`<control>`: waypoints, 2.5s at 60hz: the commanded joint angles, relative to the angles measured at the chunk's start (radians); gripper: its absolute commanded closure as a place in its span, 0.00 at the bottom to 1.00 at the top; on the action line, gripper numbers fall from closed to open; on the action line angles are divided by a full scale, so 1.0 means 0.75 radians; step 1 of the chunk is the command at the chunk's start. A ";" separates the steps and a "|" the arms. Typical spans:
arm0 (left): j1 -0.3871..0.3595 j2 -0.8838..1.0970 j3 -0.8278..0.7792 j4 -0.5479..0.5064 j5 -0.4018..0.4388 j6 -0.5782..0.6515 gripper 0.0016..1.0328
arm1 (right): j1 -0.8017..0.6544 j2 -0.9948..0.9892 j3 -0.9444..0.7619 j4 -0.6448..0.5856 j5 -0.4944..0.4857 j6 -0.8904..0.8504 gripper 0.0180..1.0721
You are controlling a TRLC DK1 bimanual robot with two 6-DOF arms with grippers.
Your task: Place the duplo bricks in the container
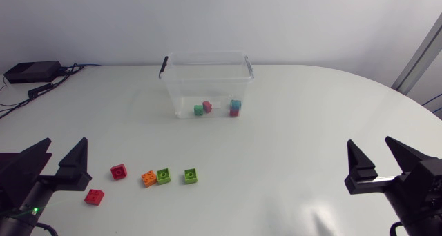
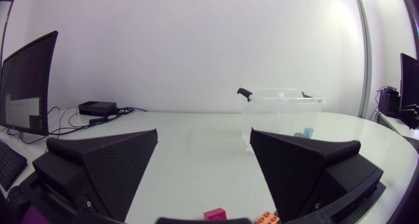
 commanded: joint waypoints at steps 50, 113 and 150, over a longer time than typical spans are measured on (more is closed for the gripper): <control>0.005 -0.014 -0.016 -0.009 0.001 -0.014 0.04 | 0.113 0.004 0.068 0.001 0.017 0.047 0.05; 0.011 -0.012 -0.016 -0.011 0.001 -0.002 0.04 | 1.178 1.520 0.936 -0.267 0.387 0.377 0.05; 0.011 0.003 -0.016 -0.014 0.001 -0.004 0.04 | 1.227 2.013 1.320 -0.568 0.027 0.638 0.05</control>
